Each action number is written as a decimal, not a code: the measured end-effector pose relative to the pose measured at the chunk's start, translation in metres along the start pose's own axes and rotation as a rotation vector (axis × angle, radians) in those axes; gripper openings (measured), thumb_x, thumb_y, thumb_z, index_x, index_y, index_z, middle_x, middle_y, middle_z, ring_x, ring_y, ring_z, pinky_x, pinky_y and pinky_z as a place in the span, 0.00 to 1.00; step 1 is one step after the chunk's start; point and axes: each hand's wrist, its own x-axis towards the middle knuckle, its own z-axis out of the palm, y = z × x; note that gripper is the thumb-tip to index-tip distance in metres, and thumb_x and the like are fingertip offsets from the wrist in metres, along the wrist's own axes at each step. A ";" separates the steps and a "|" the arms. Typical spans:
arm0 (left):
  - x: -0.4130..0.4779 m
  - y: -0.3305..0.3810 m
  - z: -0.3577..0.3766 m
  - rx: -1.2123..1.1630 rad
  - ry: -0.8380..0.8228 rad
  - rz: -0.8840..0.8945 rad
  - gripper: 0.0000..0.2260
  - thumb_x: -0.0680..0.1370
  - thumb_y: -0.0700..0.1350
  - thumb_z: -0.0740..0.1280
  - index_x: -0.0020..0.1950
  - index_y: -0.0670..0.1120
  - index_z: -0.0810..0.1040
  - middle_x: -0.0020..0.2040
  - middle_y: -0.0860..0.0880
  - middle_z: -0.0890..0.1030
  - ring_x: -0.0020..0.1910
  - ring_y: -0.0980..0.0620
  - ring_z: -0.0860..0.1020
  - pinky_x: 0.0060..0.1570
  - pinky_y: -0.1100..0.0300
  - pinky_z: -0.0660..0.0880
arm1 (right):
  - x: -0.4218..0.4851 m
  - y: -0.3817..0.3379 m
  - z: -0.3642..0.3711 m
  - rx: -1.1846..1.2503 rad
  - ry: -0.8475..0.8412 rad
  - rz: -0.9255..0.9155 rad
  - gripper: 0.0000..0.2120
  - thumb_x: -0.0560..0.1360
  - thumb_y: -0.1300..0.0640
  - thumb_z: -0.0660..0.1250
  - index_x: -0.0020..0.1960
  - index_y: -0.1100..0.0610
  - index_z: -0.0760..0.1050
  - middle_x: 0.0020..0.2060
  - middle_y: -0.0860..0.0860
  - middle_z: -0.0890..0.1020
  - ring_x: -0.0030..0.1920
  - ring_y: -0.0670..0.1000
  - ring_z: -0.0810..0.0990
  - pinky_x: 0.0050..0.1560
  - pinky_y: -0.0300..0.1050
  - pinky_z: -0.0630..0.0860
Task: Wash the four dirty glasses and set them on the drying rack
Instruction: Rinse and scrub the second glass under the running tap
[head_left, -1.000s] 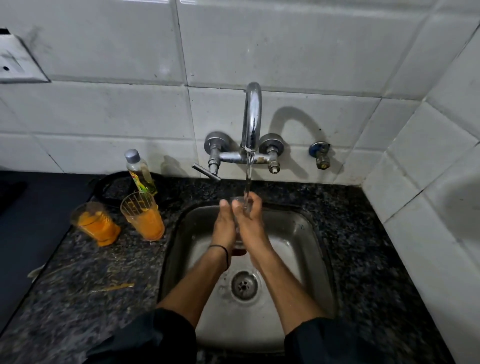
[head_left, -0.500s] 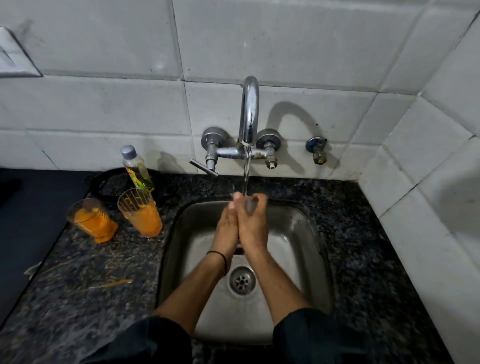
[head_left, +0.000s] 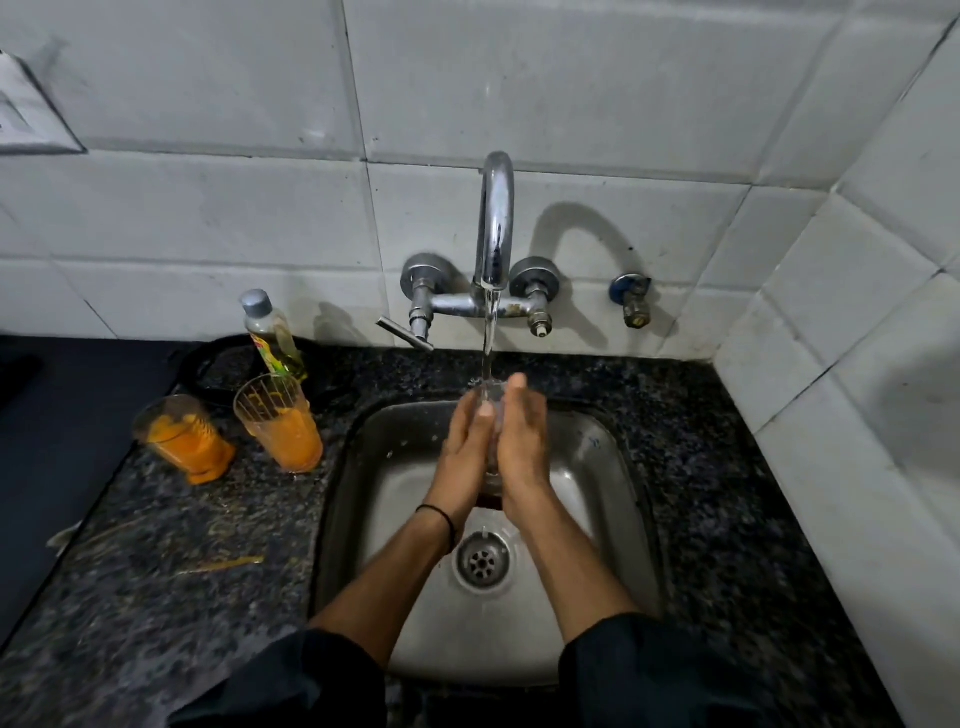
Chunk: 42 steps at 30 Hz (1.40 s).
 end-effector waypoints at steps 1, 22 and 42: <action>-0.002 0.006 -0.002 -0.071 -0.033 -0.055 0.26 0.79 0.68 0.56 0.75 0.61 0.65 0.71 0.49 0.74 0.66 0.48 0.76 0.58 0.42 0.78 | 0.001 -0.001 -0.004 0.094 -0.045 0.104 0.24 0.81 0.33 0.52 0.56 0.50 0.77 0.47 0.50 0.83 0.44 0.46 0.82 0.37 0.42 0.77; 0.009 0.015 -0.005 -0.065 0.152 -0.095 0.27 0.81 0.67 0.48 0.63 0.54 0.78 0.61 0.46 0.82 0.57 0.49 0.80 0.60 0.44 0.77 | 0.003 0.015 0.014 -0.189 -0.095 -0.177 0.21 0.81 0.43 0.63 0.71 0.41 0.60 0.63 0.51 0.76 0.57 0.50 0.80 0.48 0.41 0.77; 0.019 -0.005 0.000 -1.038 -0.105 -0.507 0.22 0.79 0.52 0.64 0.72 0.48 0.72 0.64 0.48 0.77 0.68 0.51 0.73 0.69 0.58 0.66 | 0.022 -0.001 -0.013 -1.047 -0.107 -1.053 0.13 0.81 0.47 0.59 0.46 0.52 0.77 0.46 0.49 0.81 0.53 0.51 0.76 0.62 0.51 0.62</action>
